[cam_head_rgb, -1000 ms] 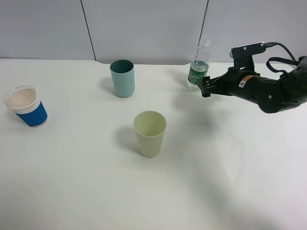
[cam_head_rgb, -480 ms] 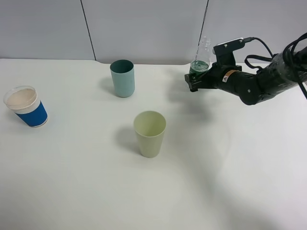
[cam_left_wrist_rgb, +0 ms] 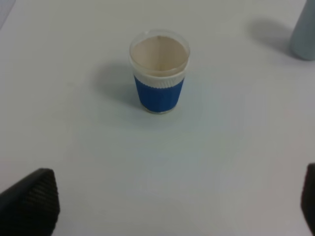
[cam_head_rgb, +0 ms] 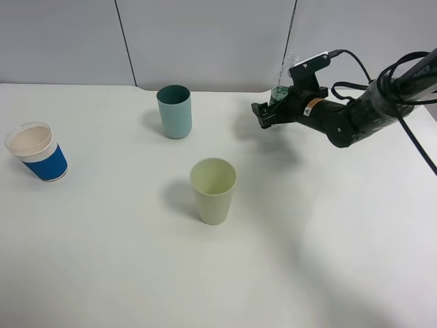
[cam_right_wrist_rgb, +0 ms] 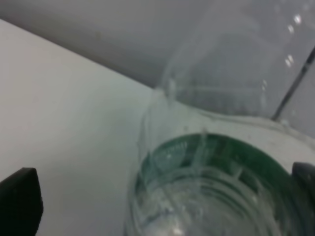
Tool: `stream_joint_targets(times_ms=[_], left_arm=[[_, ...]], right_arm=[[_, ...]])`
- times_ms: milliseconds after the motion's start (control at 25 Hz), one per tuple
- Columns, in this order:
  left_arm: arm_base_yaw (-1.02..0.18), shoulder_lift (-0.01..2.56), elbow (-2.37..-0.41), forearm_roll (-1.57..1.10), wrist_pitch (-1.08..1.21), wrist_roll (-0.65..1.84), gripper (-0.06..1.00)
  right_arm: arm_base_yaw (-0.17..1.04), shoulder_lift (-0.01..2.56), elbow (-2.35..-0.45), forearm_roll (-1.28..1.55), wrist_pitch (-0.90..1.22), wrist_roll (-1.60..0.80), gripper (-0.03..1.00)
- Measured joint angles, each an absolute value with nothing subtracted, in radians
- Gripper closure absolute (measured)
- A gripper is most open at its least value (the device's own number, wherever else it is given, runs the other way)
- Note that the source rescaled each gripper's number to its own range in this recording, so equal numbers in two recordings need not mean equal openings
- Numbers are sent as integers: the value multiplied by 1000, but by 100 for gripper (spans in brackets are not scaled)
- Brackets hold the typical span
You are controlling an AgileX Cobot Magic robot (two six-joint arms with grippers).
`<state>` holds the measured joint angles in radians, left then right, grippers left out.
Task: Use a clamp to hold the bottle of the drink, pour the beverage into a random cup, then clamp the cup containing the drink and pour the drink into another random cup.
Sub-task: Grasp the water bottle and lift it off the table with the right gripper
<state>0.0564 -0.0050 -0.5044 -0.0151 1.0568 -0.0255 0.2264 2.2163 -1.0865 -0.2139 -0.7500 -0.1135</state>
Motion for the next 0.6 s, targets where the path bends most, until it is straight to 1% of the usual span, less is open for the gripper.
stream_joint_targets(times_ms=[120,360,400,440,480,560,600], left_arm=[[56,-5,-504,-15,1057,-25,-6],[56,-5,-504,-15,1057,-25,-6],[56,-5,-504,-15,1057,-25,-6],[56,-5,-504,-15,1057,-25,-6],[56,-5,-504,-15,1057,-25,-6],[56,-5,-504,-15,1057,-25,-6],[56,-5,-504,-15,1057,-25,-6]], right_arm=[[226,2227,-1117,-220,-760,-113,-3],[226,2229,-1118,-227,-751,-113,-3],[226,2229,-1118,-229,-747,-112,-2],[226,2229,-1118,-230,-743,-102,3],[226,2229,-1118,-230,-738,-88,10],[226,2229,-1118,-230,-724,-47,29],[226,2229,-1118,-230,-715,-18,43]])
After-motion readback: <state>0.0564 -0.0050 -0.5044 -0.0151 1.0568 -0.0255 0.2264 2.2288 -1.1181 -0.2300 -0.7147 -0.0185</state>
